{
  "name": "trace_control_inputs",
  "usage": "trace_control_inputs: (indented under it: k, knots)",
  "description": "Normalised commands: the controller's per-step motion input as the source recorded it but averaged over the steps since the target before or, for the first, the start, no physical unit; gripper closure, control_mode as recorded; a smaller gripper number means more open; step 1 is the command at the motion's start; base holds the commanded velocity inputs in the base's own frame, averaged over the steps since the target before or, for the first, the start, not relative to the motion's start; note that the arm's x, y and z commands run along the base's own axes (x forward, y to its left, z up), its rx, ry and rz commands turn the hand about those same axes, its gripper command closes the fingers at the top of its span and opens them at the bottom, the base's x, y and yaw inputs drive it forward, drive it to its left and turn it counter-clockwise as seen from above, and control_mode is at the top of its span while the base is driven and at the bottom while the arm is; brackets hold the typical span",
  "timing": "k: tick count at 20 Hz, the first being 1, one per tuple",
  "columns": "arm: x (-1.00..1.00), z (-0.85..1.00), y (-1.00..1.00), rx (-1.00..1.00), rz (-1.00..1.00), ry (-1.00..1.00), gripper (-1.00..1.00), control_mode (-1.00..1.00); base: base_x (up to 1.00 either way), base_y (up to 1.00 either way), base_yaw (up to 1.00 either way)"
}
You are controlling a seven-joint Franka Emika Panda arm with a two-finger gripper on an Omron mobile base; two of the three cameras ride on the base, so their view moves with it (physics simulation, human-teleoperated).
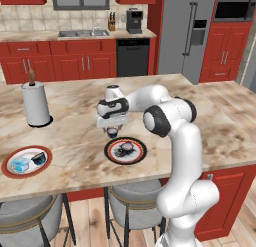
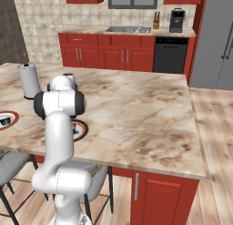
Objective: Place two yogurt containers on each plate.
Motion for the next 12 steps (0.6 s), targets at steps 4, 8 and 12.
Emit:
trace_control_inputs:
  k: [4, 8, 12]
  knots:
    - [0.0, -0.18, 0.0, 0.0, 0.0, 0.02, -1.0, -1.0, 0.0, 0.0, 0.0]
    - [0.0, -0.14, 0.0, 0.0, 0.0, 0.0, -1.0, -1.0, 0.0, 0.0, 0.0]
    - [0.0, -0.13, 0.0, 0.0, 0.0, 0.0, -1.0, -1.0, 0.0, 0.0, 0.0]
